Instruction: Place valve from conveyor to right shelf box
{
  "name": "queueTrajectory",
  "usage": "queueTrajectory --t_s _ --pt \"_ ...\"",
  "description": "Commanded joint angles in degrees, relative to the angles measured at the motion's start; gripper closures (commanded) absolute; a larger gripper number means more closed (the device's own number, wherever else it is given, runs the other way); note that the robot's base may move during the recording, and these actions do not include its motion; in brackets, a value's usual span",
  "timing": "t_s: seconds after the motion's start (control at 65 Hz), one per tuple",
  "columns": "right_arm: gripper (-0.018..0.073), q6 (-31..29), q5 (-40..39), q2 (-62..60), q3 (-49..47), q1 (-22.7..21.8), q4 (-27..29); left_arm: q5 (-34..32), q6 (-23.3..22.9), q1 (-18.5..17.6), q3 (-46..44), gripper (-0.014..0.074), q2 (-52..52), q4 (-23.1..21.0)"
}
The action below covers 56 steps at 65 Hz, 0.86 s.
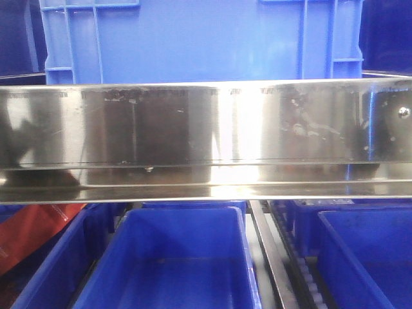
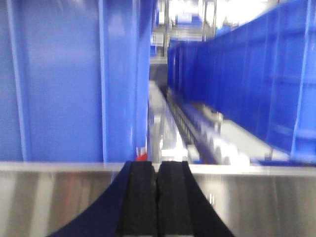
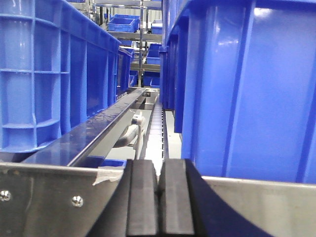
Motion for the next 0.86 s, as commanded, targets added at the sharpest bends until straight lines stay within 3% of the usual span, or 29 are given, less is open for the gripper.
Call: queueTrajectory --t_s 0.0,0.846 --pt "0.0721 -0.09 -1.27 -0.22 0.03 0.00 0.17 -3.07 -0.39 0.24 0.00 0.0707 -0.36 -0.30" --pt "0.0721 -0.09 -1.27 -0.22 0.03 0.00 0.17 -2.58 -0.39 0.24 0.00 0.0707 -0.36 -0.30"
